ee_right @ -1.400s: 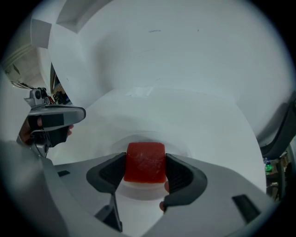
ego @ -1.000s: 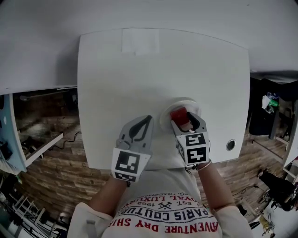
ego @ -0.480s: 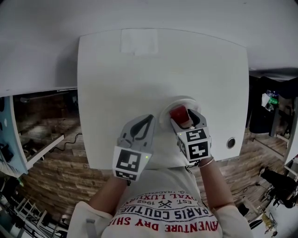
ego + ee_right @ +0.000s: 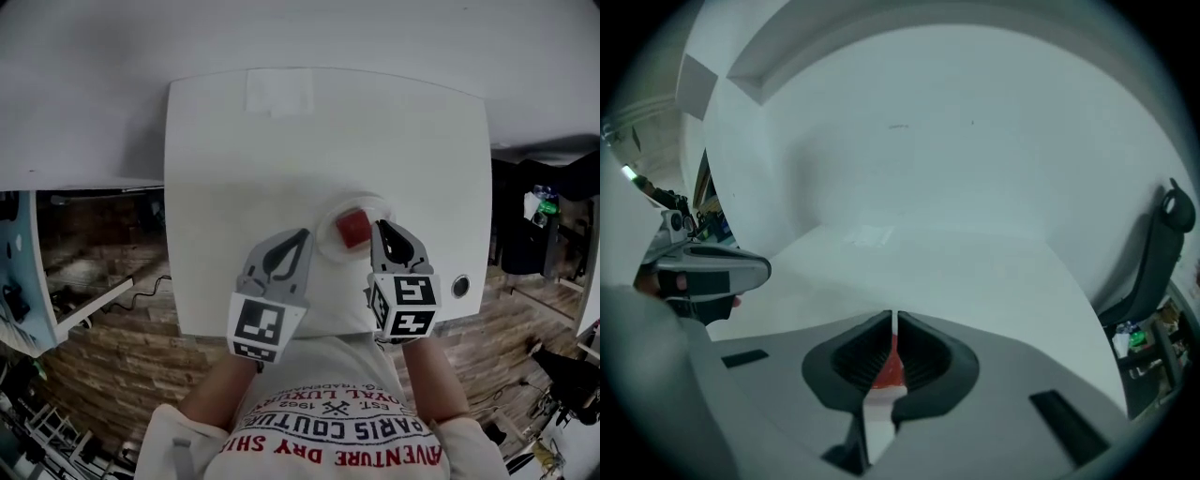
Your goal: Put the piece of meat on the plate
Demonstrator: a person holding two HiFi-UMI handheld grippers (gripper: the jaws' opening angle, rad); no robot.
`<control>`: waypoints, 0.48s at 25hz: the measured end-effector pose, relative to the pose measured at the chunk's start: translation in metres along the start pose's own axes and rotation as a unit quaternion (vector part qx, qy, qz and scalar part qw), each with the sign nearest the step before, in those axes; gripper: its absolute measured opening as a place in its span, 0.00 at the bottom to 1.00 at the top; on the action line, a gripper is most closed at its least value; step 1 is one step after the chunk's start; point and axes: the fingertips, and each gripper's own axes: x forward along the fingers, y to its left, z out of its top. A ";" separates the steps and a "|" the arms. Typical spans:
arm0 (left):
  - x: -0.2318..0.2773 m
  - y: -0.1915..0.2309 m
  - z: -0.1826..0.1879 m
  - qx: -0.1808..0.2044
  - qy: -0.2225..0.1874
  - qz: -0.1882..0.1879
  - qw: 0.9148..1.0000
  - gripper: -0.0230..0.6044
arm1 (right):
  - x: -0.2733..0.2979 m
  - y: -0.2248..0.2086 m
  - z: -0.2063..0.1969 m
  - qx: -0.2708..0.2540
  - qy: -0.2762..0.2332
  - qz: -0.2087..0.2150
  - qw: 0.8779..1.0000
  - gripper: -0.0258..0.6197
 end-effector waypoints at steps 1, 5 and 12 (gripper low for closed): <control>-0.002 -0.005 0.002 -0.001 -0.003 0.002 1.000 0.05 | -0.006 -0.002 0.001 0.000 -0.008 0.001 1.000 0.07; -0.011 -0.031 0.012 -0.002 -0.015 0.007 1.000 0.05 | -0.030 -0.006 0.007 -0.003 -0.034 0.012 0.999 0.06; -0.045 -0.070 0.067 0.013 -0.088 0.034 0.996 0.05 | -0.096 -0.012 0.044 -0.018 -0.142 0.027 0.989 0.06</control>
